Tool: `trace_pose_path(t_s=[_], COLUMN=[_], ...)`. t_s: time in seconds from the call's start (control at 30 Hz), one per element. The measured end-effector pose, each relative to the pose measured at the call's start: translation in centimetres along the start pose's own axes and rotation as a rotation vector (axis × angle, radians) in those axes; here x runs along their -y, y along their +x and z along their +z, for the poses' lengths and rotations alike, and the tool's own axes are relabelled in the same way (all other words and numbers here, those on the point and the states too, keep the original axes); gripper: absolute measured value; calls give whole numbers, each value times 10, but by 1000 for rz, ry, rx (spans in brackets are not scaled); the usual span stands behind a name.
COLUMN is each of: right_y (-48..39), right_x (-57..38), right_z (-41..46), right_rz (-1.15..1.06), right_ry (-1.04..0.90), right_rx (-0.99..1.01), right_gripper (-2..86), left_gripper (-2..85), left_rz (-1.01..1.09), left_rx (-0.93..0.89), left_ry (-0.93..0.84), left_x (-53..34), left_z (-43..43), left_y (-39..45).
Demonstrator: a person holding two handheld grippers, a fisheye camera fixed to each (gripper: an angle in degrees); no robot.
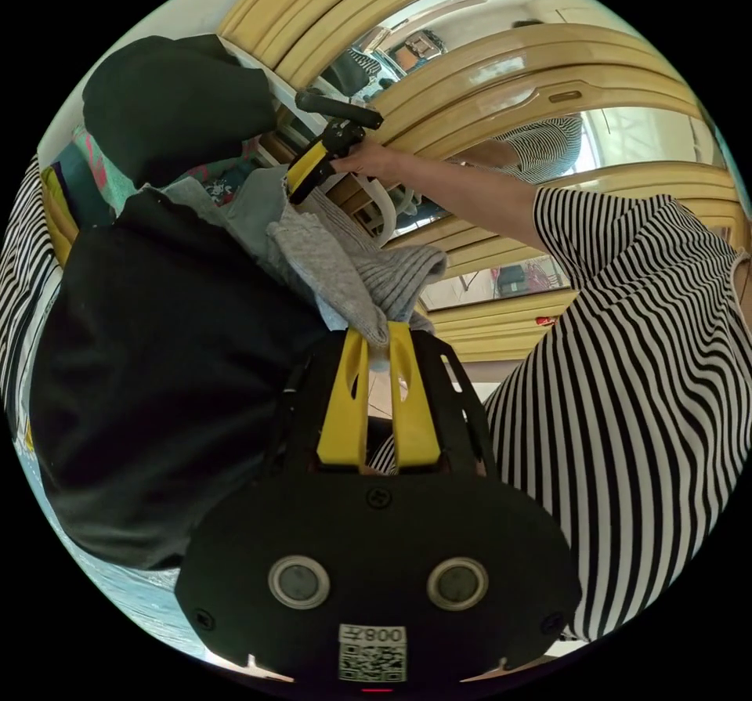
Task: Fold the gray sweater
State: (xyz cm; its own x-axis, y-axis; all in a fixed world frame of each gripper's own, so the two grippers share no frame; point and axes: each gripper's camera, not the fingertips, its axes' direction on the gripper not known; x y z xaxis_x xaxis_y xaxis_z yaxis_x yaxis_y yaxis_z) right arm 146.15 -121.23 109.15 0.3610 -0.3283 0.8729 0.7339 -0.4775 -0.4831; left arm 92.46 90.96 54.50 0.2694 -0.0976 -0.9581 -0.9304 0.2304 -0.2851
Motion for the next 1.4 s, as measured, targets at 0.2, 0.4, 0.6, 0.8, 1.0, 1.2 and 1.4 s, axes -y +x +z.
trace_pose_path(t_s=[0.2, 0.4, 0.6, 0.8, 1.0, 1.2, 1.4], right_y=[-19, -59, -128, -260, -469, -684, -842], right_x=[20, -4, -104, -252, -380, -405, -424], right_z=[23, 12, -72, -168, -270, -322, -341], right_rz=[-75, -13, 204, 535, 687, 636, 371], right_ry=[-106, -87, 124, 426, 943, 1137, 1446], right_rx=[80, 61, 11, -106, -292, -588, -615], right_gripper=[97, 39, 28, 23, 22, 19, 19], left_gripper=[51, 51, 50, 48, 44, 42, 42], left_rz=[-20, 1, 156, 360, 545, 677, 729], left_rx=[-30, -62, -160, -367, -513, -549, -668], left_ry=[28, 64, 120, 223, 377, 560, 874], left_x=[0, -3, -12, -49, -130, -244, -359], left_z=[-22, -59, -120, -209, -345, -487, -633], left_y=[39, 88, 161, 251, 356, 452, 511])
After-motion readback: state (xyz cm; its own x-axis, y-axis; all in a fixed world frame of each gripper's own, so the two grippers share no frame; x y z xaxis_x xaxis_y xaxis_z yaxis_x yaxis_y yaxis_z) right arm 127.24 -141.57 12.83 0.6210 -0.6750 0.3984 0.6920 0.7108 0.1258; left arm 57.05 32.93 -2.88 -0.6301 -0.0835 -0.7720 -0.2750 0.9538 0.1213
